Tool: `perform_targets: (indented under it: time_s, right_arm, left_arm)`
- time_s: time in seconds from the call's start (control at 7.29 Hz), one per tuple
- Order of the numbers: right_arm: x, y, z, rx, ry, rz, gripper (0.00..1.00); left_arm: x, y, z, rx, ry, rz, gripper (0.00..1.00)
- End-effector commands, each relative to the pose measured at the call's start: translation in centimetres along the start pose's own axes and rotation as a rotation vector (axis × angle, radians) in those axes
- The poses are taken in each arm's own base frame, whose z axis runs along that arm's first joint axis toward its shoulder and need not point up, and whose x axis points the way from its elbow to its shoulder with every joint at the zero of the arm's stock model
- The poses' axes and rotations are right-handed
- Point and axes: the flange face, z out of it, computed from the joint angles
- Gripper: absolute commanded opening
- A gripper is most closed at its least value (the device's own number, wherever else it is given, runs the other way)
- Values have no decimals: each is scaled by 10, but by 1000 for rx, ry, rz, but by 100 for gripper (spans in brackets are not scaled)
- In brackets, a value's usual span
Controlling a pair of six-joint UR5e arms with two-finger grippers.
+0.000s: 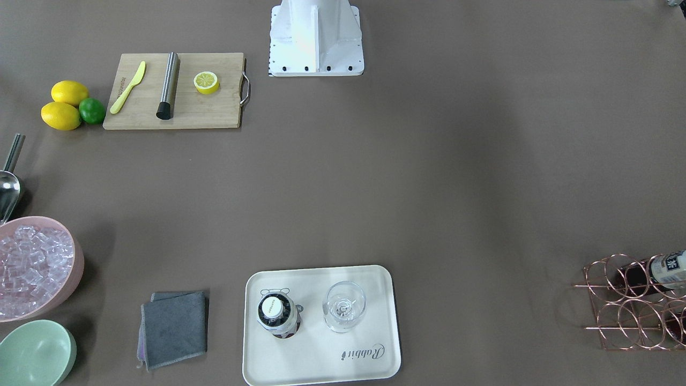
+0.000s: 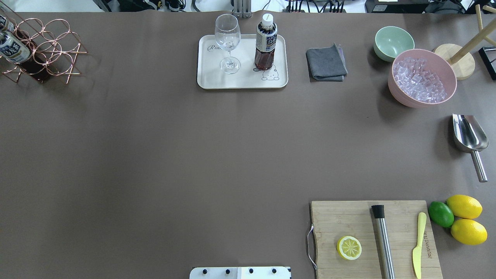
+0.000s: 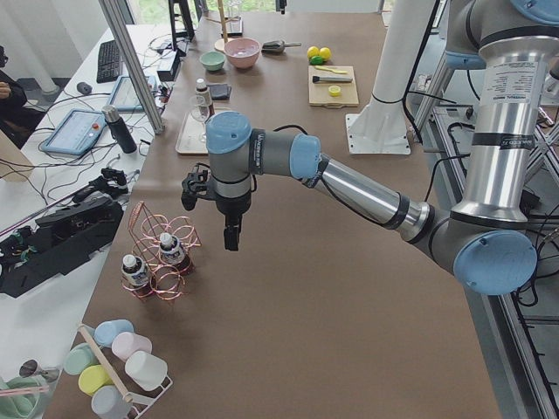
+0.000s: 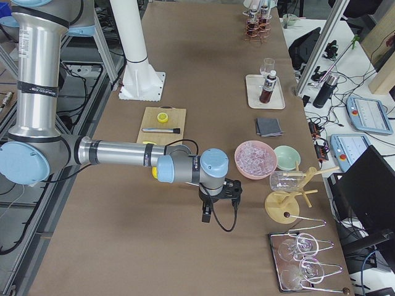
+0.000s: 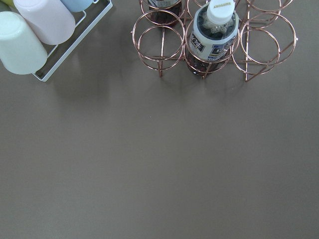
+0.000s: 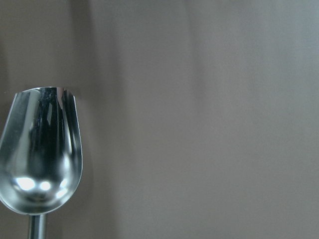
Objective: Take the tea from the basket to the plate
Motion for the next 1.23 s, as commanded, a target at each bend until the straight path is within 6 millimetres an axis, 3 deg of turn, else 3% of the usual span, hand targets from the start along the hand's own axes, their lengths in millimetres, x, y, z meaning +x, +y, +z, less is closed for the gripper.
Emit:
perform_targets:
  time_s: [0.0, 0.14, 0.55, 0.82, 1.1]
  right_arm:
    - [0, 0, 1, -2, -1, 2, 100]
    - [0, 0, 1, -3, -3, 2, 100]
    - [0, 0, 1, -2, -3, 0, 100]
    - [3, 1, 4, -7, -3, 3, 100]
    - [4, 1, 6, -11, -4, 6, 100]
  left_arm:
    - [-5, 4, 3, -6, 0, -9, 98]
    - [-7, 4, 5, -11, 0, -13, 98]
    - [-57, -16, 69, -85, 2, 19, 98]
    - [-74, -12, 90, -106, 4, 17, 98]
    - [-77, -15, 95, -96, 4, 27, 98]
